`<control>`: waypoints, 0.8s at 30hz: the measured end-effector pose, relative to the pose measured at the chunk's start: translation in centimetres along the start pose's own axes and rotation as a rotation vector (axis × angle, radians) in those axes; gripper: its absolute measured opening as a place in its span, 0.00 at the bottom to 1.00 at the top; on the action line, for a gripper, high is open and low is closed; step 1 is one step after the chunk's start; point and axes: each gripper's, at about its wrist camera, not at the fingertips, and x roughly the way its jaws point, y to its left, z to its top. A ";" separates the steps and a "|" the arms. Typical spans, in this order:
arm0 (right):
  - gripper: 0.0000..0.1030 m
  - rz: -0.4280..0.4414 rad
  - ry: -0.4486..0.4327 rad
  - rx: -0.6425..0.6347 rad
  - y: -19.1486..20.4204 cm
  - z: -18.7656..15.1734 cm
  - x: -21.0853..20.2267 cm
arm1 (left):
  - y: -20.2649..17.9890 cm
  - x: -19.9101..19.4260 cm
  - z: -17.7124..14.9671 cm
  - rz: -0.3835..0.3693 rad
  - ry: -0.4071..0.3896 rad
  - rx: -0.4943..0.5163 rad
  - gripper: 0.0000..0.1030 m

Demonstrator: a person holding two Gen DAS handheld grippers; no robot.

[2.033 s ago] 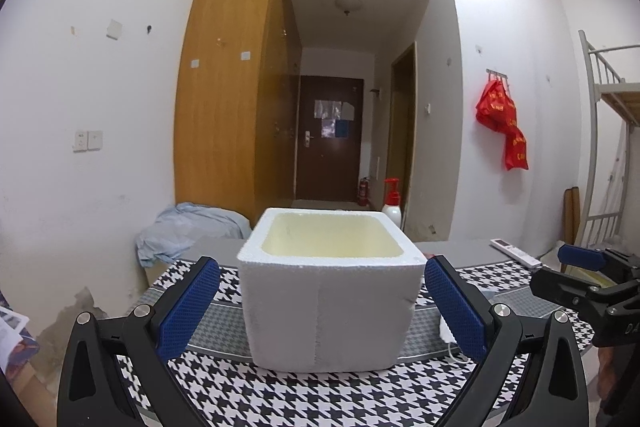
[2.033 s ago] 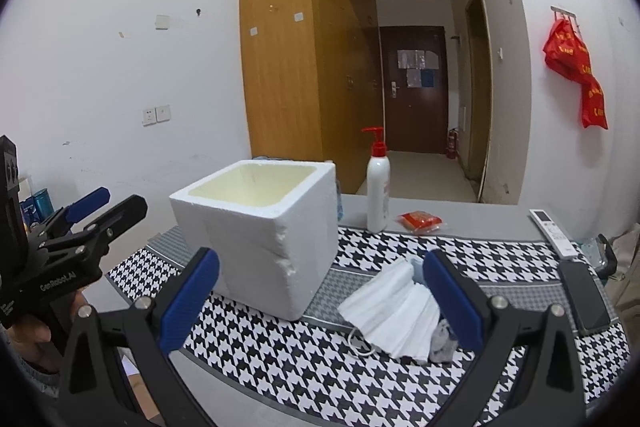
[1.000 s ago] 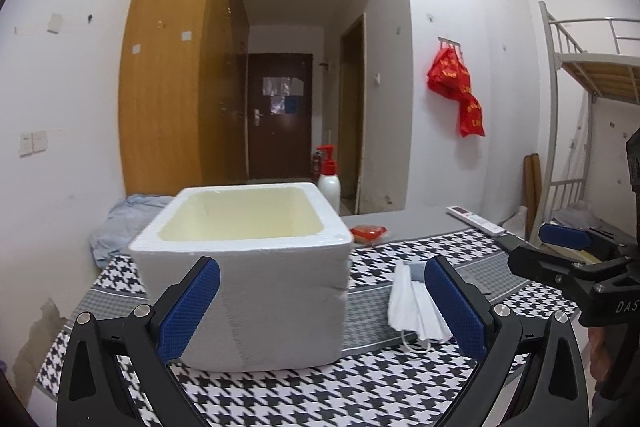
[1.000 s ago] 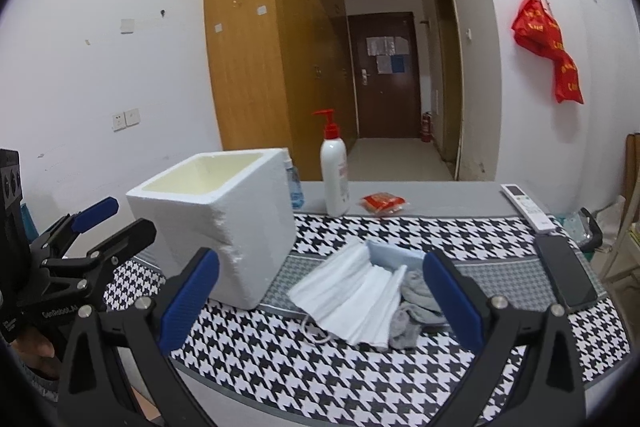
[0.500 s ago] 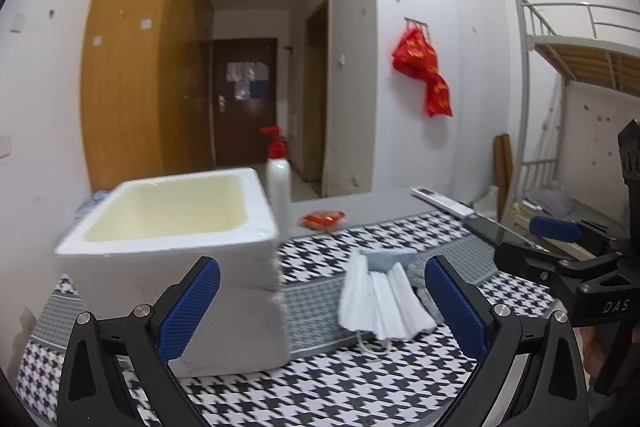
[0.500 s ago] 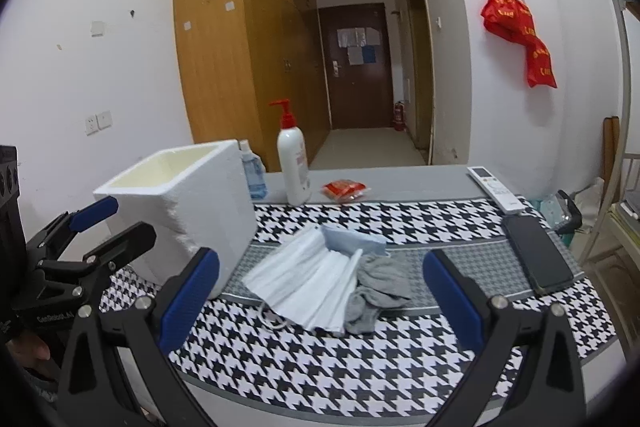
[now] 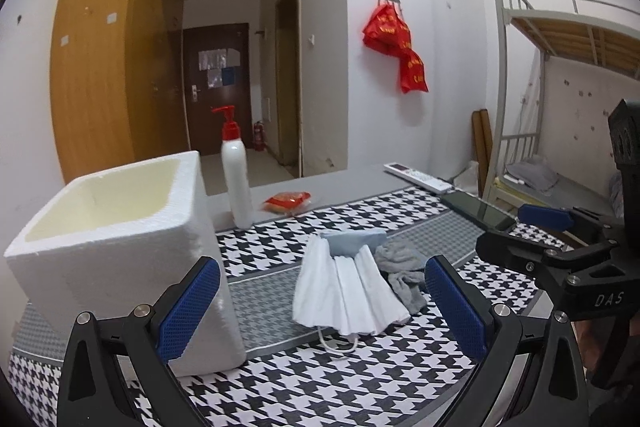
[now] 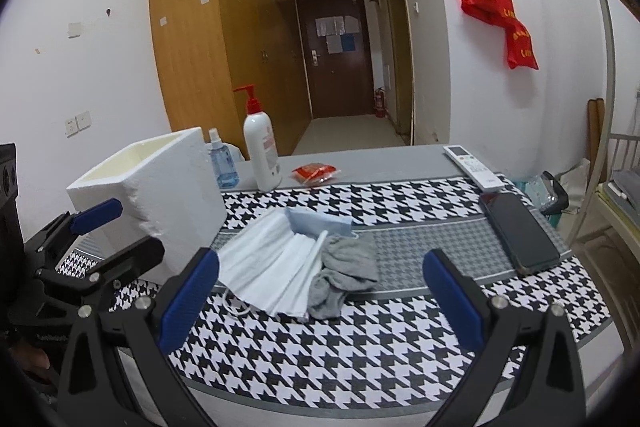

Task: Organize soft objects
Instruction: 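Move both grippers toward the white masks and grey cloth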

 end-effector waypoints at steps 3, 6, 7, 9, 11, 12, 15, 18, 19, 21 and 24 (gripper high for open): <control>1.00 -0.001 0.008 0.009 -0.5 -0.2 0.2 | -0.3 0.5 -0.1 -0.004 0.011 0.001 0.99; 1.00 0.001 0.016 0.014 -0.9 -0.3 0.4 | -0.6 1.0 -0.1 -0.003 0.024 0.007 0.99; 1.00 -0.001 0.018 0.012 -0.9 -0.3 0.5 | -0.7 1.1 -0.1 -0.002 0.028 0.008 0.99; 1.00 -0.011 0.022 0.006 -1.1 -0.5 0.7 | -0.8 1.5 -0.2 -0.004 0.039 0.011 0.99; 1.00 -0.013 0.028 0.008 -1.3 -0.6 0.9 | -0.9 1.7 -0.3 -0.010 0.043 0.012 0.99; 1.00 -0.014 0.030 0.011 -1.5 -0.7 1.0 | -0.9 2.0 -0.2 -0.008 0.048 0.013 0.99; 1.00 -0.022 0.036 0.023 -2.2 -0.8 1.3 | -0.9 2.8 -0.3 -0.006 0.070 0.014 0.99; 1.00 -0.034 0.045 0.029 -2.7 -0.9 1.7 | -1.0 3.6 -0.5 0.000 0.086 0.011 0.99; 1.00 -0.037 0.048 0.030 -2.8 -0.9 1.9 | -1.0 3.7 -0.6 -0.004 0.091 0.010 0.99; 1.00 -0.040 0.061 0.033 -3.1 -1.0 2.5 | -0.9 4.2 -0.6 -0.002 0.100 0.013 0.99; 1.00 -0.041 0.075 0.033 -3.3 -1.1 3.2 | -0.9 5.0 -0.6 0.001 0.117 0.008 0.99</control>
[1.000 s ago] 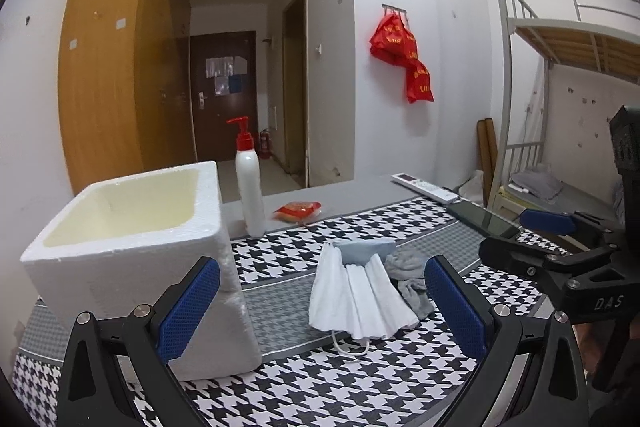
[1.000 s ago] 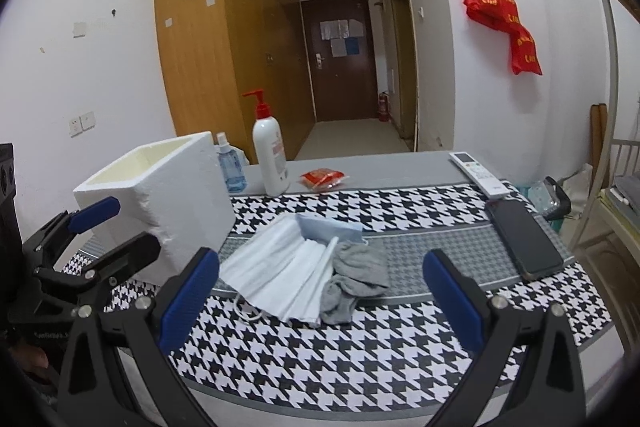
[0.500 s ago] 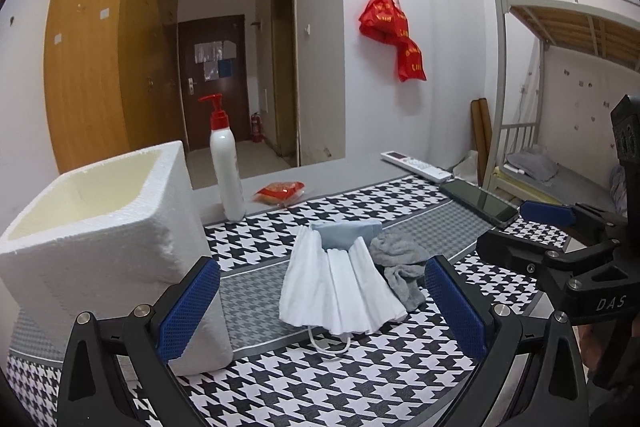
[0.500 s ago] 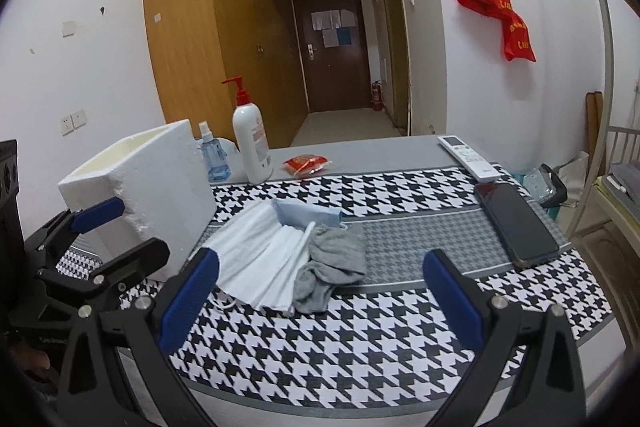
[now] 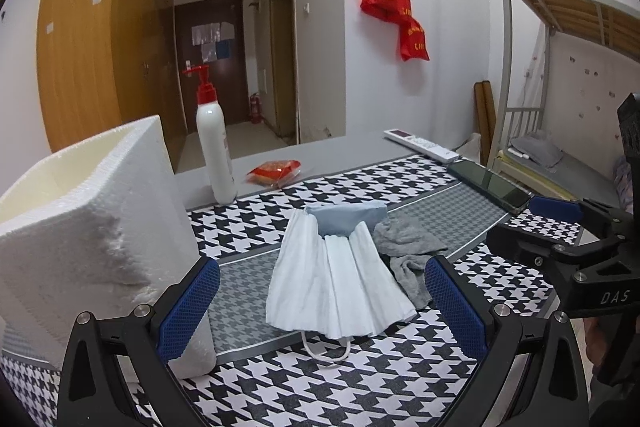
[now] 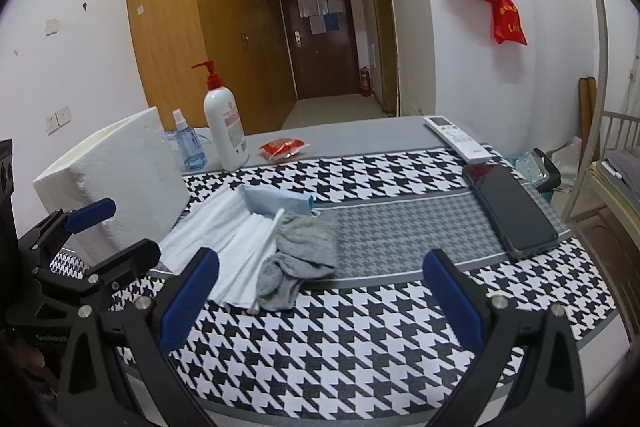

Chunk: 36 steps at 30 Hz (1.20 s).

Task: Organize soft objects
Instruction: 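Move both grippers toward the white masks and grey cloth, then close the left gripper on the stack of white masks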

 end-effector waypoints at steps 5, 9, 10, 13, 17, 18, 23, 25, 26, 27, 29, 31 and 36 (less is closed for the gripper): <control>1.00 -0.011 0.018 -0.005 -0.4 0.0 1.1 | -0.1 1.2 0.0 0.007 0.033 0.001 0.99; 1.00 -0.008 0.022 0.004 -0.9 0.0 1.5 | -0.3 1.8 0.0 0.007 0.051 0.007 0.99; 1.00 -0.007 0.026 0.008 -1.0 0.0 1.6 | -0.3 2.0 0.0 0.007 0.056 0.008 0.99; 1.00 -0.013 0.036 0.015 -1.4 0.0 2.1 | -0.3 2.7 0.0 0.005 0.077 0.011 0.99; 1.00 -0.013 0.047 0.029 -1.9 0.0 2.5 | -0.2 3.9 0.1 0.013 0.114 0.007 0.99; 1.00 -0.013 0.050 0.028 -2.0 0.0 2.7 | -0.1 4.1 0.1 0.010 0.122 0.001 0.99; 1.00 -0.011 0.059 0.031 -2.2 0.1 3.1 | -0.3 5.1 -0.1 -0.008 0.166 0.004 0.92; 1.00 -0.011 0.062 0.037 -2.4 0.1 3.2 | -0.4 5.6 -0.2 -0.010 0.185 0.002 0.89; 1.00 -0.010 0.066 0.040 -2.5 0.1 3.3 | -0.4 5.8 -0.3 -0.009 0.192 0.002 0.87; 1.00 -0.010 0.070 0.042 -2.5 0.1 3.4 | -0.4 6.1 -0.3 -0.007 0.207 0.001 0.86; 1.00 -0.009 0.073 0.042 -2.6 0.0 3.5 | -0.3 6.4 -0.4 0.001 0.226 -0.007 0.80; 1.00 -0.002 0.076 0.045 -2.6 0.0 3.6 | -0.2 6.8 -0.5 0.004 0.245 -0.012 0.68; 1.00 0.012 0.084 0.058 -2.7 0.0 3.8 | -0.4 7.0 -0.6 0.007 0.264 -0.004 0.38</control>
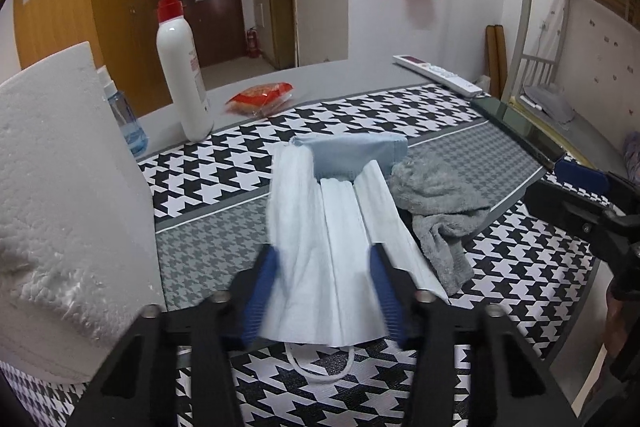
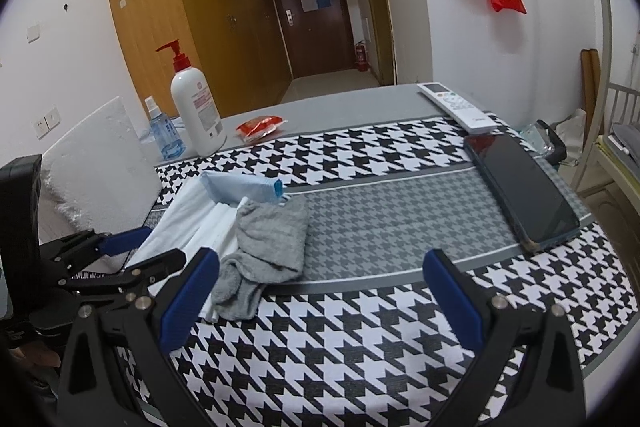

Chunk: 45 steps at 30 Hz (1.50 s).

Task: Organize soft objects
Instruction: 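Close the left gripper on the stack of white masks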

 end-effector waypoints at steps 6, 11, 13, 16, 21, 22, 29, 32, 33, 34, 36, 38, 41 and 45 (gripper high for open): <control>1.00 0.011 -0.015 0.031 -0.4 0.0 -0.5 | -0.1 -0.7 0.0 -0.010 -0.012 -0.001 0.08; 1.00 0.007 -0.015 0.034 -0.3 -0.1 -0.9 | -0.4 -1.9 0.1 -0.016 -0.041 0.007 0.06; 1.00 0.006 -0.018 0.032 -0.2 -0.1 -1.2 | -0.2 -2.8 0.2 -0.017 -0.062 -0.001 0.06; 1.00 0.010 -0.020 0.030 0.0 -0.1 -1.5 | 0.0 -4.0 0.2 -0.017 -0.088 0.001 0.06; 1.00 0.017 -0.030 0.018 0.9 -0.2 -2.2 | 0.2 -5.9 -0.4 -0.022 -0.118 0.002 0.06; 1.00 0.018 -0.033 0.015 1.0 -0.3 -2.4 | 0.3 -6.2 -0.5 -0.020 -0.124 0.000 0.06; 1.00 0.017 -0.039 0.009 1.9 -0.6 -3.2 | 1.0 -7.9 -1.7 -0.018 -0.145 -0.007 0.06; 1.00 0.015 -0.039 0.006 2.3 -0.7 -3.4 | 1.5 -8.8 -2.0 -0.009 -0.158 -0.016 0.06; 1.00 0.016 -0.040 0.004 2.5 -0.7 -3.5 | 1.7 -9.2 -2.1 -0.008 -0.165 -0.020 0.06; 1.00 0.015 -0.041 0.002 2.6 -0.8 -3.6 | 1.9 -9.6 -2.2 -0.009 -0.170 -0.022 0.06; 1.00 0.018 -0.046 -0.003 3.0 -0.8 -3.8 | 2.2 -10.3 -2.5 -0.010 -0.181 -0.026 0.06; 1.00 0.016 -0.048 -0.008 3.2 -0.8 -3.9 | 2.3 -10.7 -2.7 -0.014 -0.183 -0.025 0.06; 1.00 0.017 -0.049 -0.010 3.6 -0.8 -4.0 | 2.0 -10.3 -3.2 -0.026 -0.166 -0.010 0.06; 1.00 0.014 -0.044 -0.012 3.9 -0.9 -3.9 | 2.0 -8.9 -3.7 -0.035 -0.124 -0.014 0.06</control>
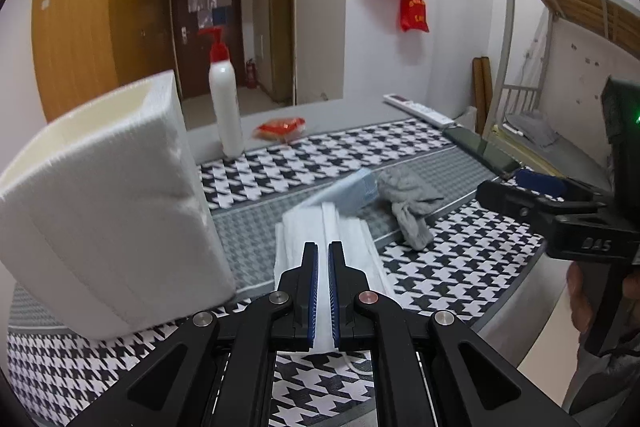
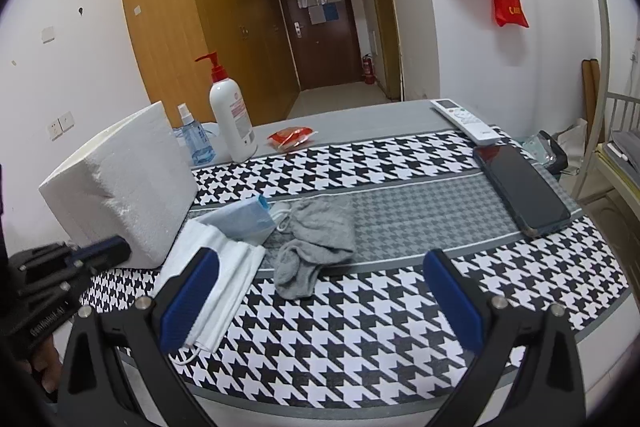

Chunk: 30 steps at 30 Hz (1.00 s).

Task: Organize soft objects
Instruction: 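Close the left gripper on the stack of white masks, then grasp the blue mask with the right gripper beside the left gripper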

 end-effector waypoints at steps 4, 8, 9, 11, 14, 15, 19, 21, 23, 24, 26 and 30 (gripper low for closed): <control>1.00 -0.001 0.010 -0.003 0.1 -0.2 0.2 | 0.0 1.2 -0.5 0.009 0.028 -0.008 0.52; 1.00 0.009 0.027 -0.008 0.3 -0.3 0.8 | -0.1 2.0 -1.2 0.021 0.034 -0.008 0.61; 1.00 0.014 0.032 -0.011 0.4 -0.2 1.0 | -0.1 2.2 -1.3 0.031 0.044 -0.007 0.62; 1.00 0.026 0.038 -0.017 0.6 -0.1 1.5 | 0.0 2.6 -1.5 0.037 0.065 -0.005 0.63; 1.00 0.055 0.051 -0.029 1.0 0.1 2.2 | 0.0 3.0 -1.8 0.032 0.076 0.000 0.63; 1.00 0.063 0.057 -0.035 1.2 0.2 2.5 | 0.1 3.2 -1.8 0.035 0.080 0.000 0.63; 1.00 0.083 0.071 -0.052 1.8 0.8 3.5 | 0.5 3.8 -1.8 0.021 0.097 -0.010 0.63; 1.00 0.103 0.083 -0.062 2.2 1.1 4.2 | 0.5 4.2 -1.8 0.018 0.106 -0.006 0.63; 1.00 0.106 0.091 -0.070 2.4 1.3 4.6 | 0.6 4.5 -1.8 0.006 0.115 -0.005 0.63; 1.00 0.108 0.096 -0.076 2.6 1.5 5.0 | 0.6 4.5 -1.9 0.002 0.117 -0.006 0.63; 1.00 0.114 0.106 -0.094 2.9 1.8 5.5 | 0.8 4.7 -1.9 -0.015 0.128 -0.011 0.59; 1.00 0.112 0.116 -0.143 3.5 2.1 6.3 | 1.0 5.2 -2.0 -0.042 0.158 0.002 0.37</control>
